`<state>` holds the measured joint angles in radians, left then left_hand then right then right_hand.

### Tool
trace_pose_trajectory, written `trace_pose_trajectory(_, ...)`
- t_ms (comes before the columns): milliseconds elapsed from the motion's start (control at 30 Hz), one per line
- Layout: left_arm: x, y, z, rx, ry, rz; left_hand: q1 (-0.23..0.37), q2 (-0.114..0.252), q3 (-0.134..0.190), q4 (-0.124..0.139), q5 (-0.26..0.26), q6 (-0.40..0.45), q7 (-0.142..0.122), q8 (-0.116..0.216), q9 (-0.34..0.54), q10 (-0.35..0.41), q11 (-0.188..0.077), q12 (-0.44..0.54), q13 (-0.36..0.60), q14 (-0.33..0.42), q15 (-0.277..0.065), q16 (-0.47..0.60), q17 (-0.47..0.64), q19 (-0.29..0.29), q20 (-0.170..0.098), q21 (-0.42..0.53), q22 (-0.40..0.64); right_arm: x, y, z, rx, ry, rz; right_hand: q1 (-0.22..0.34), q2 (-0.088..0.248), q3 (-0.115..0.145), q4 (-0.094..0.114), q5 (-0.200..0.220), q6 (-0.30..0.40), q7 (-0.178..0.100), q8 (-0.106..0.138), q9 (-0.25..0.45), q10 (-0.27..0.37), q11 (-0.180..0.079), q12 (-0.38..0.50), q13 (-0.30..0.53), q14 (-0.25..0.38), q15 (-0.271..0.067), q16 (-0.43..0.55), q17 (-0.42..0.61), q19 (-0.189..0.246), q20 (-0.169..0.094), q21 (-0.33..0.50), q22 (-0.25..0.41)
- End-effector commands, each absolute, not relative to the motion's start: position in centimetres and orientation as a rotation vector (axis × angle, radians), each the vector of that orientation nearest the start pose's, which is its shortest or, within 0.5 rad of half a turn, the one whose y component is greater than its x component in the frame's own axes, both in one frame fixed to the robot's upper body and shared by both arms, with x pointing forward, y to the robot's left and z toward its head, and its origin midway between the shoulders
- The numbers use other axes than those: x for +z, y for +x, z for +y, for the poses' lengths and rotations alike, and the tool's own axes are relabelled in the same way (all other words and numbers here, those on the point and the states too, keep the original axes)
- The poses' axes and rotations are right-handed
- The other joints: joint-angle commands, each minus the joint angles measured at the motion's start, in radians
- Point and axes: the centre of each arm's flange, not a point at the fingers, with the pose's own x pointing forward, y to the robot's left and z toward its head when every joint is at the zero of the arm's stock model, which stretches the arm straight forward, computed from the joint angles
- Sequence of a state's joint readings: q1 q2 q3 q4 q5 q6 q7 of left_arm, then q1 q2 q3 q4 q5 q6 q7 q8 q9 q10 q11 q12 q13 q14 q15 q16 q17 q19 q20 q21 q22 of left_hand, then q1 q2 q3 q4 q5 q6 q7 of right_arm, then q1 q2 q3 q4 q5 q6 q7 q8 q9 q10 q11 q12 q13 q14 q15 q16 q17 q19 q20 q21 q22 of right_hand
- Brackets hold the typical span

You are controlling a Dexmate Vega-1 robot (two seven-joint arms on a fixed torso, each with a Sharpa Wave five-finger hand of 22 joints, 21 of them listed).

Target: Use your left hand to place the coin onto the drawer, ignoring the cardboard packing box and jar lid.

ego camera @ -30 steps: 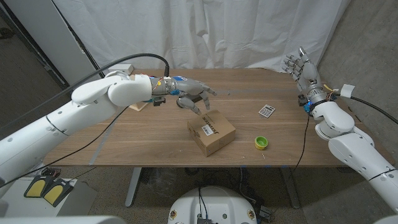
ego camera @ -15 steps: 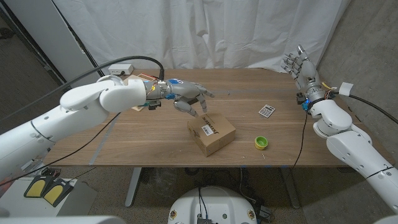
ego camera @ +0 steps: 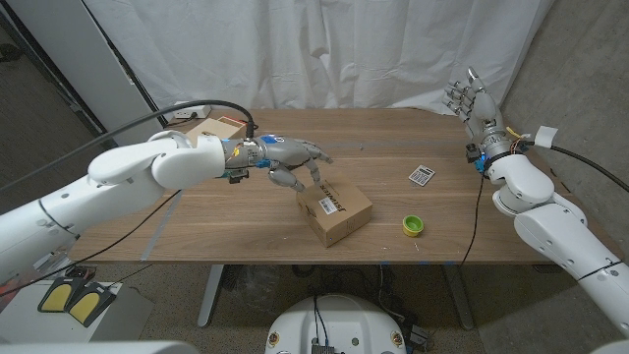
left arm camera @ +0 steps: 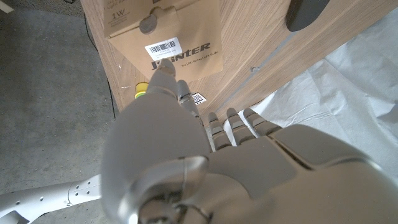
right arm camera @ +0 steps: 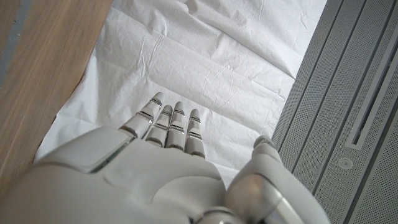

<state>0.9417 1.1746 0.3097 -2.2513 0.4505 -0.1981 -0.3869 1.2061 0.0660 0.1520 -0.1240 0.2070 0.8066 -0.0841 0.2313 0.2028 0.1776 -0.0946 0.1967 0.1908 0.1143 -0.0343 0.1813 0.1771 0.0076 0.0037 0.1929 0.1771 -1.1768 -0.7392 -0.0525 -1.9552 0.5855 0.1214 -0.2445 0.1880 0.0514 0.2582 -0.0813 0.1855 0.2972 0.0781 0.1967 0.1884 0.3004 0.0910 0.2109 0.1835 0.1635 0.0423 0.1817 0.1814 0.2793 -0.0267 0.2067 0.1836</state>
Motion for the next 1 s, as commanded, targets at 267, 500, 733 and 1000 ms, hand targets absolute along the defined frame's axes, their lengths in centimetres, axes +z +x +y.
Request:
trace_pose_trajectory(267, 3.9, 42.5, 19.9, -0.448, 1.844, -0.902, 0.015, -0.002, 0.005, -0.003, -0.005, 0.001, -0.016, -0.010, 0.001, 0.004, -0.012, 0.003, 0.000, -0.001, -0.047, 0.002, 0.000, 0.000, 0.010, 0.003, 0.003, 7.9, 50.4, -34.0, 0.035, -0.117, -0.807, -0.011, 0.000, -0.005, 0.000, 0.007, 0.007, -0.003, 0.002, 0.003, 0.004, 0.006, 0.006, 0.006, 0.007, 0.004, 0.004, 0.003, -0.003, 0.000, -0.003, 0.002)
trace_pose_trajectory(500, 2.9, 42.5, 19.6, -0.467, 1.800, -0.905, 0.012, -0.004, 0.002, -0.001, -0.007, 0.005, -0.021, -0.010, 0.001, 0.005, -0.016, 0.004, 0.000, -0.002, -0.050, 0.002, 0.000, -0.001, 0.012, 0.004, 0.003, 7.9, 50.6, -34.4, 0.044, -0.118, -0.823, -0.010, 0.001, -0.006, 0.000, 0.007, 0.007, -0.002, 0.002, 0.003, 0.004, 0.006, 0.006, 0.006, 0.008, 0.004, 0.004, 0.003, -0.003, 0.001, -0.003, 0.002)
trace_pose_trajectory(733, 2.7, 42.7, 18.6, -0.499, 1.808, -0.894, 0.010, -0.007, -0.001, 0.000, -0.007, 0.007, -0.023, -0.010, 0.001, 0.006, -0.018, 0.004, 0.000, -0.002, -0.055, 0.003, -0.001, -0.003, 0.014, 0.004, 0.003, 7.8, 50.7, -34.9, 0.038, -0.103, -0.827, -0.011, 0.001, -0.006, 0.000, 0.008, 0.008, -0.002, 0.002, 0.003, 0.004, 0.004, 0.006, 0.006, 0.009, 0.003, 0.005, 0.003, -0.003, 0.001, -0.003, 0.002)
trace_pose_trajectory(1000, 2.2, 42.7, 17.5, -0.515, 1.819, -0.903, 0.011, -0.009, -0.003, 0.000, -0.007, 0.006, -0.024, -0.011, 0.002, 0.003, -0.016, 0.003, 0.000, -0.002, -0.054, 0.003, -0.001, -0.005, 0.018, 0.004, 0.003, 8.3, 51.0, -35.1, 0.043, -0.104, -0.834, -0.011, 0.001, -0.006, -0.001, 0.008, 0.009, -0.002, 0.002, 0.003, 0.005, 0.007, 0.006, 0.006, 0.010, 0.003, 0.005, 0.002, -0.002, 0.002, -0.003, 0.002)
